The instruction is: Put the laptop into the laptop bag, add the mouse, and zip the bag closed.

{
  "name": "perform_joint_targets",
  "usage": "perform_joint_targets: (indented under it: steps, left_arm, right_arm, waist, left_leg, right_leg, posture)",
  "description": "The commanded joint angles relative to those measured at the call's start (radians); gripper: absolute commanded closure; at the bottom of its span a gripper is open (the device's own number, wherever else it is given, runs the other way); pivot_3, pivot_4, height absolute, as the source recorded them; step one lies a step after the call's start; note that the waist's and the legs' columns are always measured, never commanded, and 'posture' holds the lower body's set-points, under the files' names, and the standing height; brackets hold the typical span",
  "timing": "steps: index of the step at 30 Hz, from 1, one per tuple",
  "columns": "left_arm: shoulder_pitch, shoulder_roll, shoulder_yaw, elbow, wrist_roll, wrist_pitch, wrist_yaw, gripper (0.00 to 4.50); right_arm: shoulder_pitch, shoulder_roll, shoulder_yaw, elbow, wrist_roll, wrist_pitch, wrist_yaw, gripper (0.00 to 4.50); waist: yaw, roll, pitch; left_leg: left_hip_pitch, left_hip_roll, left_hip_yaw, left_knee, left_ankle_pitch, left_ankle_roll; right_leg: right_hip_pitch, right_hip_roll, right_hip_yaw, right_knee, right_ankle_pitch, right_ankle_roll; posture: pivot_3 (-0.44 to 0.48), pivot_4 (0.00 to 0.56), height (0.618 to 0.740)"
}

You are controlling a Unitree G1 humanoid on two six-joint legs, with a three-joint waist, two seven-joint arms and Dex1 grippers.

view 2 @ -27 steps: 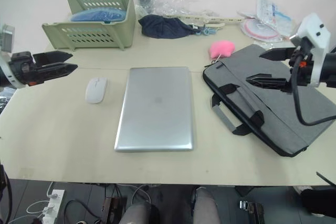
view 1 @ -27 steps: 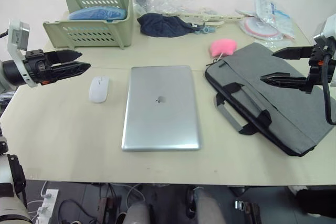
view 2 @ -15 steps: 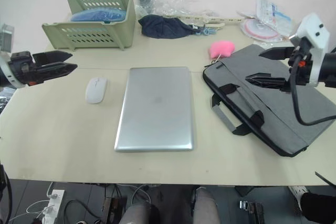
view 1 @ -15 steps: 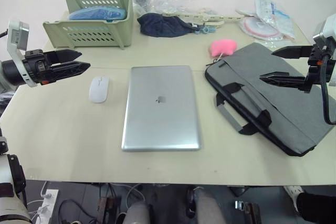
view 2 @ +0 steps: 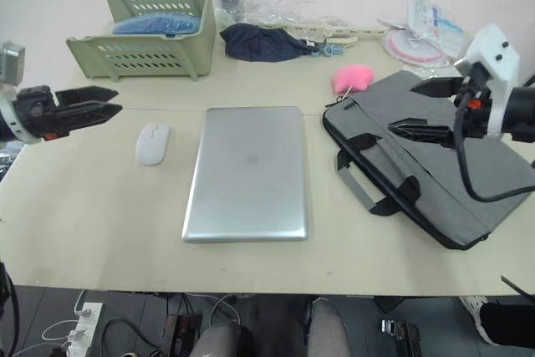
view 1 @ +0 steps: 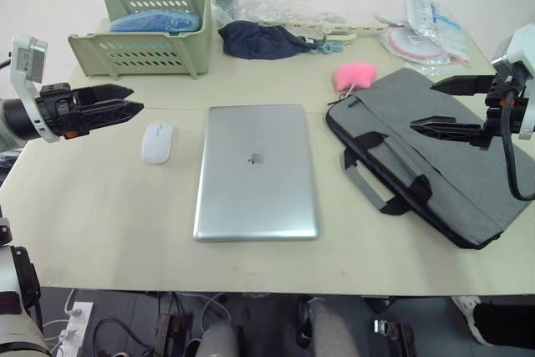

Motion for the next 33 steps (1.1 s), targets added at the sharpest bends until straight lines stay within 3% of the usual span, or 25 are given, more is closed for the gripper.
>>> perform_joint_targets:
  steps: [1, 5, 10, 15, 21, 27, 33]
  left_arm:
    - [0.07, 0.021, 0.054, -0.078, -0.108, 0.136, -0.072, 0.0]
    - [0.173, -0.084, 0.091, -0.098, -0.139, 0.188, 0.028, 0.0]
    - [0.221, -0.147, 0.094, -0.125, -0.133, 0.182, 0.079, 0.0]
    - [0.218, -0.188, 0.105, -0.095, -0.133, 0.183, 0.137, 0.0]
    - [0.187, -0.248, 0.084, -0.006, -0.106, 0.187, 0.2, 0.0]
    - [0.113, -0.257, 0.031, 0.176, -0.039, 0.129, 0.157, 0.0]
    - [0.023, -0.268, -0.101, 0.352, 0.096, 0.004, 0.03, 0.0]
  right_arm:
    - [0.018, 0.025, -0.059, -0.061, 0.036, 0.023, -0.042, 0.03]
    - [0.038, 0.136, -0.05, -0.138, 0.049, 0.059, -0.165, 0.03]
    - [0.106, 0.247, -0.041, -0.257, 0.046, 0.106, -0.302, 0.03]
    - [0.196, 0.44, -0.039, -0.394, 0.017, 0.155, -0.55, 1.57]
    - [0.308, 0.66, -0.009, -0.476, -0.009, 0.166, -0.759, 4.43]
    - [0.354, 0.746, 0.026, -0.457, -0.035, 0.141, -0.819, 4.43]
    - [0.354, 0.767, 0.028, -0.426, -0.039, 0.131, -0.827, 4.43]
  waist:
    - [-0.001, 0.0, 0.0]
    - [-0.001, 0.0, 0.0]
    - [0.007, -0.001, 0.0]
    - [0.004, -0.002, -0.001]
    - [0.001, -0.003, -0.002]
    - [-0.006, -0.003, -0.002]
    - [-0.022, -0.003, -0.002]
  left_leg:
    - [0.0, 0.0, 0.0, 0.0, 0.0, 0.0]
    - [0.0, 0.0, 0.0, 0.001, 0.0, 0.0]
    - [-0.001, 0.0, -0.001, 0.004, 0.0, 0.0]
    - [0.0, 0.0, -0.001, 0.003, 0.0, 0.0]
    - [0.001, 0.0, -0.001, 0.004, 0.0, 0.0]
    - [0.001, 0.0, -0.001, 0.004, 0.0, 0.0]
    - [0.001, -0.001, -0.001, 0.003, 0.0, 0.0]
  right_leg:
    - [0.0, 0.0, 0.0, 0.0, 0.0, 0.0]
    - [0.0, 0.0, 0.0, 0.001, 0.0, 0.0]
    - [0.0, -0.001, 0.0, 0.002, 0.0, 0.0]
    - [0.0, -0.001, 0.0, 0.003, 0.0, 0.0]
    - [0.001, 0.0, 0.0, 0.004, 0.0, 0.0]
    - [0.001, 0.0, 0.0, 0.004, 0.0, 0.0]
    - [0.001, 0.0, -0.001, 0.004, 0.0, -0.001]
  posture:
    - [0.0, 0.15, 0.74]
    - [0.0, 0.15, 0.74]
    - [0.0, 0.15, 0.74]
    - [0.0, 0.15, 0.74]
    - [0.0, 0.15, 0.74]
    - [0.0, 0.15, 0.74]
    - [0.0, 0.15, 0.74]
